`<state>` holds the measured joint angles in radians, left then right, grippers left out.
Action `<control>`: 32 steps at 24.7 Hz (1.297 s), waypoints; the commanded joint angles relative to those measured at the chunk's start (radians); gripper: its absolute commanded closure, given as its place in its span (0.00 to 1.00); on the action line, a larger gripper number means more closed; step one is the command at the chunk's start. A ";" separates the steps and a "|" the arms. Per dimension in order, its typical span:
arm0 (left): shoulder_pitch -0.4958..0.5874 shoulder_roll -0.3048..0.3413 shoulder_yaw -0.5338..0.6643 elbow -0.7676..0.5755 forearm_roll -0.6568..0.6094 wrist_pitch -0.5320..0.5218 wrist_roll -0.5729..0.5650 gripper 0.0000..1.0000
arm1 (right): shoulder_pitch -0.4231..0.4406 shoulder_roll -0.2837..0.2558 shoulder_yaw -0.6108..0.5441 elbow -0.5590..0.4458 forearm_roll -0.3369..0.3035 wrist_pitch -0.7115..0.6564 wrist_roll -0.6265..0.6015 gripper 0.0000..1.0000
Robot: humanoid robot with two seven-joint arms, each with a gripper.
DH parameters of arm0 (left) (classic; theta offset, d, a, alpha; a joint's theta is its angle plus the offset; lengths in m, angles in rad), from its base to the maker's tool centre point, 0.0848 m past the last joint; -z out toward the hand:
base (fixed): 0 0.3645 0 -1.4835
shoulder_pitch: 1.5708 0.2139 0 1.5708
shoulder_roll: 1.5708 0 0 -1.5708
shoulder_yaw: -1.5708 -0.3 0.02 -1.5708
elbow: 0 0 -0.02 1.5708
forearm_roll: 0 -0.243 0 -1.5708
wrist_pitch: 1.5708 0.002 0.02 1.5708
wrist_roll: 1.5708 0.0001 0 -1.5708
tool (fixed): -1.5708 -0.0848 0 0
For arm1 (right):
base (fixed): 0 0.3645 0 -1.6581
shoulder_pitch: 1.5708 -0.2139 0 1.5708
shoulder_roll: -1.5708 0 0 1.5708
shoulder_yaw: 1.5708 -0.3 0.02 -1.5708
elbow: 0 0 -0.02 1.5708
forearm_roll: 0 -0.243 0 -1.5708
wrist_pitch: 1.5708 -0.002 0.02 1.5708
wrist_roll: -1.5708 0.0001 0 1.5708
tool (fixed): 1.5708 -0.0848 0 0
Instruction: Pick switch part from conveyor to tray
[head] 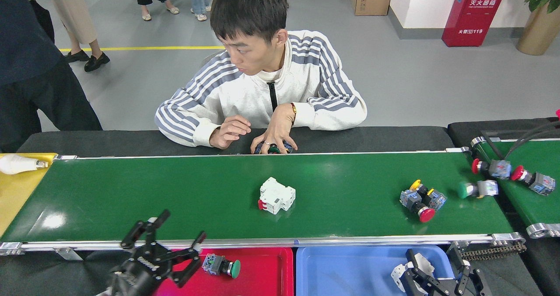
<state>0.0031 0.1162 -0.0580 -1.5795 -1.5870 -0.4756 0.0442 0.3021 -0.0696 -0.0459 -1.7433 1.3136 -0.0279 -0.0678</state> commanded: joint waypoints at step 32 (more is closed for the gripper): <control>-0.368 -0.168 -0.009 0.481 -0.071 0.222 -0.081 0.09 | -0.594 0.050 0.205 0.519 0.026 0.020 0.154 0.19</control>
<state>-0.3386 -0.0481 -0.0662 -1.1052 -1.6592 -0.2796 -0.0468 -0.2671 -0.0234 0.1570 -1.2222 1.3382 -0.0026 0.0851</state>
